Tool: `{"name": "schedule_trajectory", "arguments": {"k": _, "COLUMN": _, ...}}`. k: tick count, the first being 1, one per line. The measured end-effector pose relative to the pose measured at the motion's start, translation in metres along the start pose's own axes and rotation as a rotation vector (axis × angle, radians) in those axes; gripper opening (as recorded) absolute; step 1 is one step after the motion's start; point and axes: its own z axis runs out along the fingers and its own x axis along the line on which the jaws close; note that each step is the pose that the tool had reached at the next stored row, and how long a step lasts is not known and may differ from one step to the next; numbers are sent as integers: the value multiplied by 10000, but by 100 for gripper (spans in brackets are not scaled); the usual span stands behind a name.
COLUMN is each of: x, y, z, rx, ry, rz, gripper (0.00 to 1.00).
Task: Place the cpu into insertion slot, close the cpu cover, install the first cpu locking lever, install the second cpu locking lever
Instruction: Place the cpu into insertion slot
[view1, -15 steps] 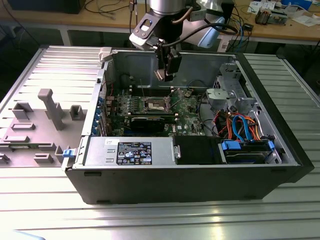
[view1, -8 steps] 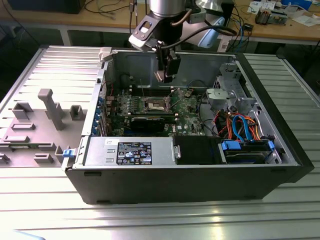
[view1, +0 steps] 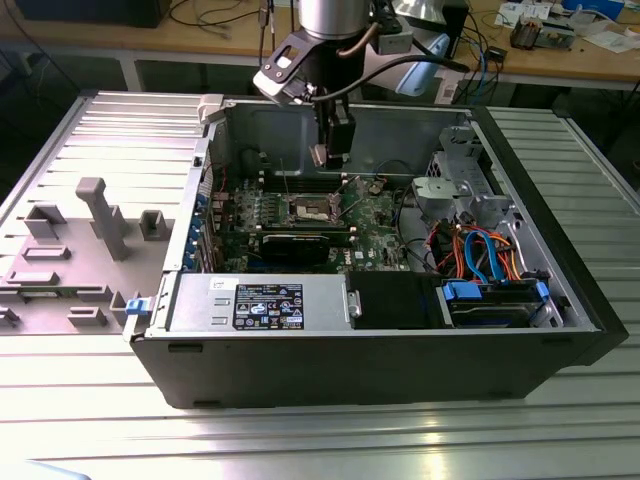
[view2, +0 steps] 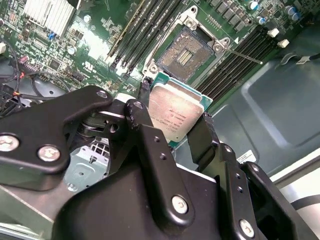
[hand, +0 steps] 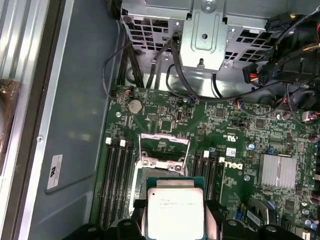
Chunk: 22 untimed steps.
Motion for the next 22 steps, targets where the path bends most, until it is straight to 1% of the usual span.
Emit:
{"name": "schedule_trajectory", "arguments": {"k": 6, "x": 0, "y": 0, "z": 2, "rx": 4, "ry": 0, "rz": 20, "gripper": 55}}
{"name": "schedule_trajectory", "arguments": {"k": 7, "x": 1, "y": 0, "z": 6, "rx": 6, "ry": -2, "rz": 96, "gripper": 55}}
{"name": "schedule_trajectory", "arguments": {"k": 11, "x": -1, "y": -1, "z": 31, "rx": 9, "ry": -37, "rz": 618, "gripper": 55}}
{"name": "schedule_trajectory", "arguments": {"k": 12, "x": -1, "y": -3, "z": 48, "rx": 3, "ry": -55, "rz": 876, "gripper": 55}}
{"name": "schedule_trajectory", "arguments": {"k": 13, "x": -1, "y": -7, "z": 59, "rx": 1, "ry": -66, "rz": 1024, "gripper": 55}}
{"name": "schedule_trajectory", "arguments": {"k": 22, "x": 0, "y": -17, "z": 68, "rx": 0, "ry": -69, "rz": 1061, "gripper": 55}}
